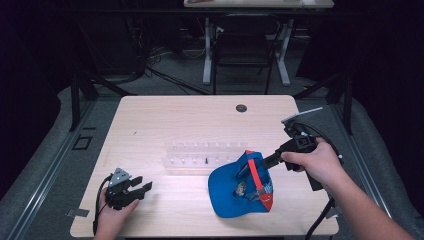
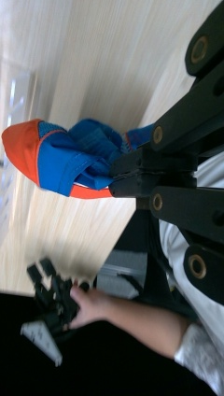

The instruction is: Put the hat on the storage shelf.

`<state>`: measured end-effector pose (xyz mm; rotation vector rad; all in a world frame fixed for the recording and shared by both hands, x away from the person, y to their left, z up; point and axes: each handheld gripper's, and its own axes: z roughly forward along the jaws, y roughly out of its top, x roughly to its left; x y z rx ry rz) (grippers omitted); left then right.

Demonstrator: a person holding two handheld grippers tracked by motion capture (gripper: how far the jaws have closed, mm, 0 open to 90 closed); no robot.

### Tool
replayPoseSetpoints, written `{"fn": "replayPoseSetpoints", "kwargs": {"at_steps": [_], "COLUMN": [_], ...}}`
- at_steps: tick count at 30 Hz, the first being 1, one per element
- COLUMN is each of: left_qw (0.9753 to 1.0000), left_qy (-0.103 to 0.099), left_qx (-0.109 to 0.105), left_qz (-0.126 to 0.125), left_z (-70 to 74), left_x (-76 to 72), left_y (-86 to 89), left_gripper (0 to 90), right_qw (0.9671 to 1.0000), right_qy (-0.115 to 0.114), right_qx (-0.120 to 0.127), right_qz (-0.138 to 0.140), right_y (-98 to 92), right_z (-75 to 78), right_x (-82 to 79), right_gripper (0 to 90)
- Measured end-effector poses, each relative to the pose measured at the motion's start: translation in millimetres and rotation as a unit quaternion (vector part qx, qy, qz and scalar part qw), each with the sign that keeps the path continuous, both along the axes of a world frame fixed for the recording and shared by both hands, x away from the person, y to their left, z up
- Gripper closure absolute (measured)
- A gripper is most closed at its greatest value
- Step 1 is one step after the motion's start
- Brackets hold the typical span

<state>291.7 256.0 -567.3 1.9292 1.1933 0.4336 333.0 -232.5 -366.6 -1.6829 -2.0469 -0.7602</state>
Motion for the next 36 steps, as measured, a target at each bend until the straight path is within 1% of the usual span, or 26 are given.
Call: {"fn": "replayPoseSetpoints", "kwargs": {"at_steps": [2, 4, 6, 8, 9, 10, 11, 12, 13, 15, 17, 19, 20, 22, 23, 24, 25, 26, 28, 29, 30, 32, 34, 35, 36], "left_qw": [1.0, 1.0, 1.0, 1.0, 1.0, 1.0, 1.0, 1.0, 1.0, 1.0, 1.0, 1.0, 1.0, 1.0, 1.0, 1.0, 1.0, 1.0, 1.0, 1.0, 0.9999, 0.9999, 0.9999, 0.9999, 0.9999], "left_qy": [0.001, 0.0, -0.001, 0.0, 0.0, -0.001, -0.001, -0.002, -0.003, -0.004, -0.002, -0.002, -0.003, -0.005, -0.005, -0.002, -0.007, -0.008, -0.007, -0.009, -0.006, -0.009, -0.009, -0.009, -0.011], "left_qx": [0.0, 0.0, 0.0, 0.002, 0.002, 0.001, 0.001, 0.001, 0.0, 0.0, 0.0, 0.001, 0.001, -0.001, -0.001, 0.0, -0.002, -0.002, -0.002, -0.001, 0.002, -0.001, 0.0, 0.0, -0.002], "left_qz": [0.0, 0.0, 0.001, -0.001, -0.001, 0.0, -0.001, 0.0, 0.0, -0.001, -0.002, -0.002, -0.002, -0.001, -0.001, -0.003, 0.0, -0.003, -0.003, -0.004, -0.009, -0.007, -0.01, -0.01, -0.011], "left_z": [0.0, 0.0, -0.1, 0.0, -0.1, -0.1, -0.1, -0.2, -0.4, -0.6, -0.4, -0.1, 0.2, 1.0, 1.0, 1.8, 1.3, 1.5, 1.7, 1.7, 2.8, 2.5, 2.8, 2.8, 2.8], "left_x": [0.1, 0.0, -0.1, 0.2, 0.2, 0.2, 0.2, 0.2, 0.2, 0.2, -0.4, -0.5, -0.5, -0.9, -0.9, -1.1, -1.2, -1.2, -1.7, -1.8, -2.3, -2.7, -3.0, -3.0, -3.2], "left_y": [0.2, 0.0, -0.3, 0.0, -0.1, -0.2, -0.2, -0.4, -0.5, -0.7, -1.4, -1.5, -1.4, -1.3, -1.3, -0.9, -1.7, -1.8, -3.1, -3.6, -4.0, -5.1, -6.3, -6.3, -7.2], "left_gripper": [51.2, 51.2, 51.2, 51.2, 51.2, 51.2, 51.2, 51.2, 51.2, 51.2, 51.2, 51.2, 51.2, 51.1, 51.1, 51.1, 51.1, 51.1, 51.1, 51.1, 51.1, 51.1, 51.1, 51.1, 51.1], "right_qw": [0.9998, 0.9987, 0.9986, 0.9979, 0.9973, 0.9964, 0.9964, 0.9955, 0.9955, 0.9942, 0.9919, 0.9914, 0.9907, 0.9881, 0.9881, 0.9874, 0.9867, 0.986, 0.9839, 0.9824, 0.982, 0.9817, 0.9795, 0.9795, 0.9787], "right_qy": [0.003, 0.007, 0.004, 0.002, 0.0, 0.0, 0.0, 0.002, 0.002, 0.001, 0.0, -0.003, -0.008, -0.016, -0.016, -0.016, -0.02, -0.023, -0.028, -0.03, -0.033, -0.034, -0.039, -0.039, -0.042], "right_qx": [0.017, 0.049, 0.052, 0.064, 0.074, 0.085, 0.085, 0.095, 0.095, 0.107, 0.126, 0.13, 0.135, 0.153, 0.153, 0.157, 0.161, 0.165, 0.176, 0.184, 0.186, 0.187, 0.197, 0.197, 0.201], "right_qz": [-0.004, 0.005, 0.004, 0.006, 0.0, 0.007, 0.007, 0.009, 0.009, 0.013, 0.012, 0.01, 0.01, 0.012, 0.012, 0.015, 0.013, 0.014, 0.011, 0.012, 0.012, 0.012, 0.007, 0.007, 0.007], "right_y": [0.6, -0.1, 0.5, 1.2, 3.0, 4.0, 4.0, 5.9, 5.9, 7.9, 10.3, 11.4, 11.7, 13.4, 13.4, 13.6, 14.6, 14.9, 15.4, 15.4, 15.3, 15.0, 13.6, 13.6, 13.1], "right_z": [1.8, 2.3, 2.4, 3.0, 3.1, 4.1, 4.1, 5.6, 5.6, 6.9, 9.4, 10.6, 11.7, 15.7, 15.7, 17.3, 18.7, 20.2, 22.8, 25.3, 26.5, 27.7, 31.3, 31.3, 32.4], "right_x": [-0.2, 1.1, 1.3, 2.1, 1.8, 2.3, 2.3, 2.3, 2.3, 2.3, 2.0, 1.7, 1.5, 0.9, 0.9, 0.9, 0.6, 0.6, 0.8, 1.4, 1.7, 2.2, 3.3, 3.3, 3.7], "right_gripper": [90.0, 90.0, 90.0, 90.0, 90.0, 90.0, 90.0, 90.0, 90.0, 90.0, 90.0, 90.0, 90.0, 90.0, 90.0, 90.0, 90.0, 90.0, 90.0, 90.0, 90.0, 90.0, 90.0, 90.0, 90.0]}}
